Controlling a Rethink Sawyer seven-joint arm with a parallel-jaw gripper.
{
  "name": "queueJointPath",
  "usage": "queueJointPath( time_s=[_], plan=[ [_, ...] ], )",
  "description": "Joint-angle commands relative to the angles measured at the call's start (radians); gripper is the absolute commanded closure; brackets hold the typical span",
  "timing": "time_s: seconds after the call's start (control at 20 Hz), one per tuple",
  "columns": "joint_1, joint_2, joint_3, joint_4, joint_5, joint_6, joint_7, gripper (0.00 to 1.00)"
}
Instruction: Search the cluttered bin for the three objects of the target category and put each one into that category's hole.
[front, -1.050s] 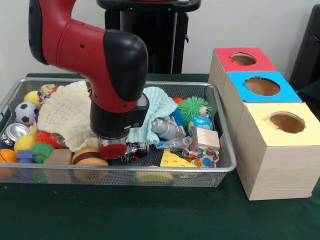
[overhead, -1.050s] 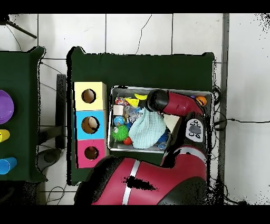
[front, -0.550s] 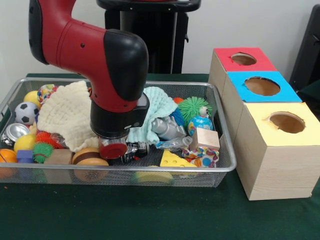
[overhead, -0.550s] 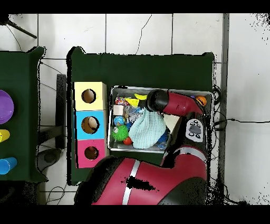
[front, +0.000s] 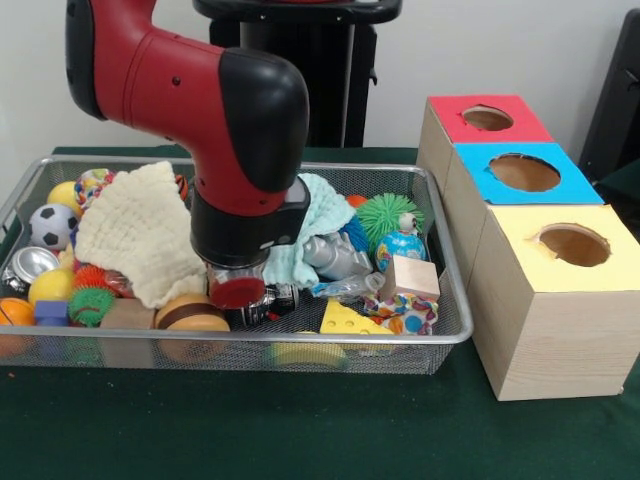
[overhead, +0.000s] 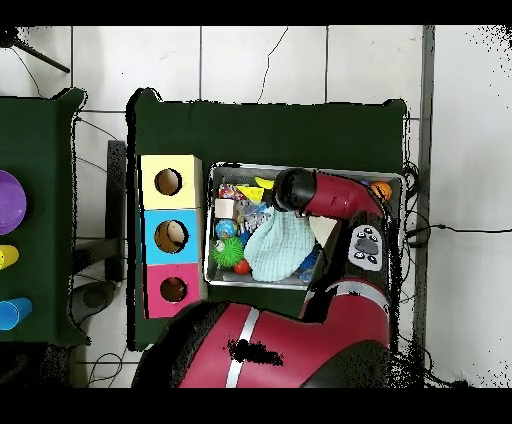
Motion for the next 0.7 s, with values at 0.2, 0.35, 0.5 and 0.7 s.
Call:
queueJointPath(
  time_s=[0.2,0.35,0.5,0.7],
  plan=[
    [-0.010,-0.198,0.090,0.099,0.027,0.274,-0.072,1.00],
    [-0.004,-0.218,0.090,0.088,0.029,0.322,-0.060,1.00],
    [-0.012,-0.206,0.097,0.073,0.019,0.314,-0.062,1.00],
    [-0.025,-0.153,0.103,0.038,-0.005,0.267,-0.061,1.00]
  ],
)
